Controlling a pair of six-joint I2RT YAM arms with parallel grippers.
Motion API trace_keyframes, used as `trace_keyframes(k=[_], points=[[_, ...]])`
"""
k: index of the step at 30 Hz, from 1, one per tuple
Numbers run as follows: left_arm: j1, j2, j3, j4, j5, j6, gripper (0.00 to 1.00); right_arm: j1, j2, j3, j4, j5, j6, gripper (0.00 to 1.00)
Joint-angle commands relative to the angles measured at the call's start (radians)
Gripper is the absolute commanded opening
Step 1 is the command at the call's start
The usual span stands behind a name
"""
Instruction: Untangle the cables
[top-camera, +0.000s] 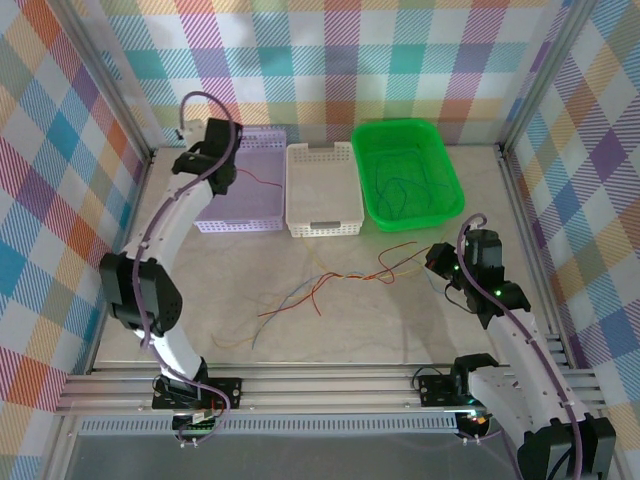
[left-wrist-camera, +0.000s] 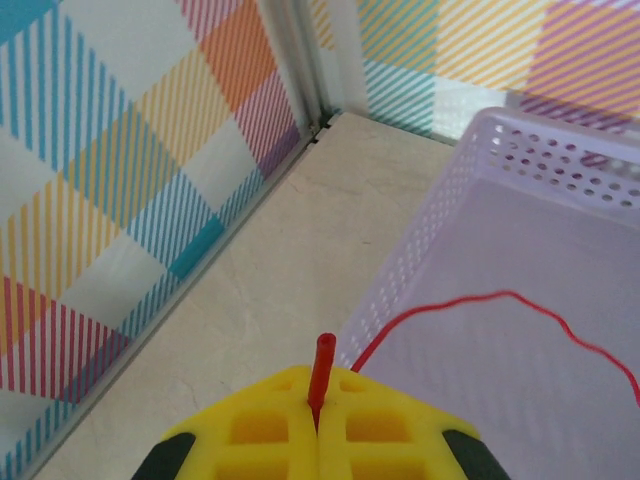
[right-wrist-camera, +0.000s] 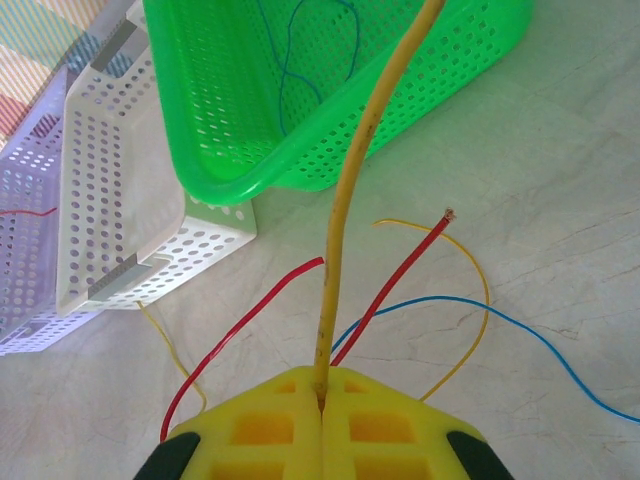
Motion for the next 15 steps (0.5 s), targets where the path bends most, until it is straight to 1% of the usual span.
trace_keyframes(k=[1, 7, 15], points=[[-0.056, 0.080, 0.063, 0.003, -0.103, 0.066, 0.00, 0.011, -0.013, -0.008, 0.036, -0.016, -0.024, 0.00], [-0.069, 0.195, 0.110, -0.028, -0.115, 0.062, 0.00, 0.020, -0.020, -0.010, 0.033, -0.029, -0.027, 0.00], [-0.074, 0.343, 0.184, -0.048, -0.082, 0.061, 0.00, 0.042, -0.019, -0.019, 0.047, -0.031, -0.026, 0.00]])
